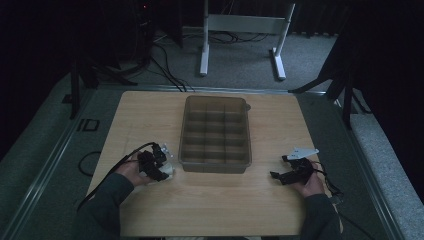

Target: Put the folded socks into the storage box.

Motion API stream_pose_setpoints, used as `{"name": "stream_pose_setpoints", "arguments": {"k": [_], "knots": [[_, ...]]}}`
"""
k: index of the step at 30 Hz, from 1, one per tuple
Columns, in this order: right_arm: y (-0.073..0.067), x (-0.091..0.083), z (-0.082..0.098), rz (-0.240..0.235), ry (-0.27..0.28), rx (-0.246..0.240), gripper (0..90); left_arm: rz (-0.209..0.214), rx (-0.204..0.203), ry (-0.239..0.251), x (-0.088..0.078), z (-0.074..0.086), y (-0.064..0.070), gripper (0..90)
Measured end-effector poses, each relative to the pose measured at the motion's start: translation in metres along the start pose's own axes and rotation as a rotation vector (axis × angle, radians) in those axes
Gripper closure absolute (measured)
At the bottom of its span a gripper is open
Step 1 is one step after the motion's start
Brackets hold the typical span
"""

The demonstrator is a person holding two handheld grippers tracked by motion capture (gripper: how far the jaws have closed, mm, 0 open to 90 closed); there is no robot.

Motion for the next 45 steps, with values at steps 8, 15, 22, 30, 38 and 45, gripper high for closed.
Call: {"name": "stream_pose_setpoints", "arguments": {"k": [8, 15, 22, 30, 38, 45], "knots": [[0.0, 0.0, 0.0, 0.0, 0.0, 0.0, 10.3, 0.008, 0.015, 0.002, -0.004, 0.001, -0.002, 61.5], [0.0, 0.0, 0.0, 0.0, 0.0, 0.0, 10.3, 0.0, 0.019, -0.005, -0.006, 0.0, -0.002, 62.5], [0.0, 0.0, 0.0, 0.0, 0.0, 0.0, 10.3, -0.01, 0.035, -0.01, -0.01, 0.0, -0.001, 62.5], [0.0, 0.0, 0.0, 0.0, 0.0, 0.0, 10.3, -0.011, 0.047, 0.004, -0.018, -0.002, -0.001, 62.5], [0.0, 0.0, 0.0, 0.0, 0.0, 0.0, 10.3, -0.024, 0.047, 0.03, -0.03, -0.007, -0.003, 62.5], [0.0, 0.0, 0.0, 0.0, 0.0, -0.001, 10.3, -0.034, 0.055, 0.047, -0.039, -0.01, -0.004, 62.5]]}}
Point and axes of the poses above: each handheld gripper's, and its own axes: x roughly forward along the jaws, z roughly out of its underside, y roughly to its right, the point moved 9 cm from there along x, roughly forward along the jaws, and after that the axes turned 1 degree about x, right-handed, at the moved point
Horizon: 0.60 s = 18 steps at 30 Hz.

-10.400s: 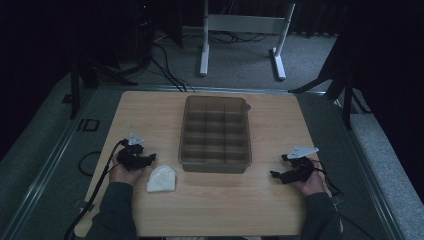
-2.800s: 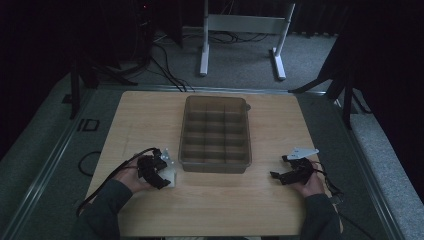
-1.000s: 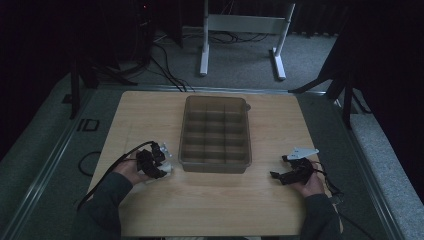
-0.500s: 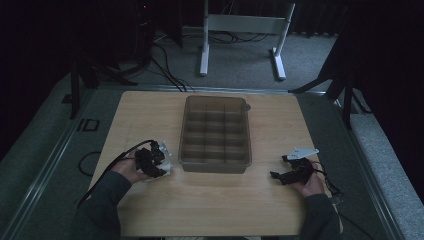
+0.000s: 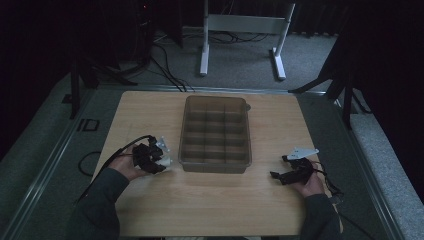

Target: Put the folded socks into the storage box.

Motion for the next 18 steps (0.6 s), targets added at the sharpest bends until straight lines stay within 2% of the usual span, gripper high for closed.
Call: {"name": "stream_pose_setpoints", "arguments": {"k": [18], "knots": [[0.0, 0.0, 0.0, 0.0, 0.0, 0.001, 10.3, -0.003, 0.014, 0.045, -0.024, -0.016, -0.004, 62.6]]}}
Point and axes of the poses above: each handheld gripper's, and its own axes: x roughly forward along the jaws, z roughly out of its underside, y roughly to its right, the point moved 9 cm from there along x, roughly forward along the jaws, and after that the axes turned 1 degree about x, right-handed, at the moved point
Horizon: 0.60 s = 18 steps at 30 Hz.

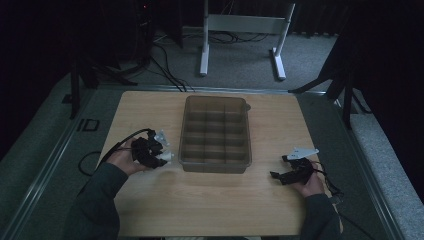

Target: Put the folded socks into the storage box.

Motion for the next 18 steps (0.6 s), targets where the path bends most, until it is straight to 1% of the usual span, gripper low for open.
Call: {"name": "stream_pose_setpoints", "arguments": {"k": [9, 18], "knots": [[0.0, 0.0, 0.0, 0.0, 0.0, 0.0, 10.3, 0.003, 0.008, 0.014, -0.008, -0.007, -0.002, 62.6], [0.0, 0.0, 0.0, 0.0, 0.0, 0.001, 10.3, -0.006, 0.022, 0.017, -0.015, -0.014, -0.001, 62.6]]}}
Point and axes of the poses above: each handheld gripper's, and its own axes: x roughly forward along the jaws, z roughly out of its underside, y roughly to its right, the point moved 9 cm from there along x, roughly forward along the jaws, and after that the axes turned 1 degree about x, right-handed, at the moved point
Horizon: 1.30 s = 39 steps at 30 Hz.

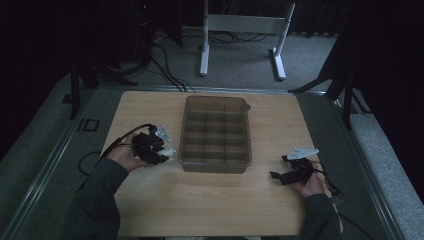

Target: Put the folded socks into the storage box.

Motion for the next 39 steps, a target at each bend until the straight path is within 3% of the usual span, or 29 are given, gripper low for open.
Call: {"name": "stream_pose_setpoints", "arguments": {"k": [28, 39], "knots": [[0.0, 0.0, 0.0, 0.001, 0.001, -0.001, 10.3, -0.011, 0.049, 0.014, -0.013, -0.031, 0.0, 62.6], [0.0, 0.0, 0.0, 0.0, 0.001, -0.002, 10.3, 0.004, 0.064, 0.033, -0.012, -0.042, 0.004, 62.6]]}}
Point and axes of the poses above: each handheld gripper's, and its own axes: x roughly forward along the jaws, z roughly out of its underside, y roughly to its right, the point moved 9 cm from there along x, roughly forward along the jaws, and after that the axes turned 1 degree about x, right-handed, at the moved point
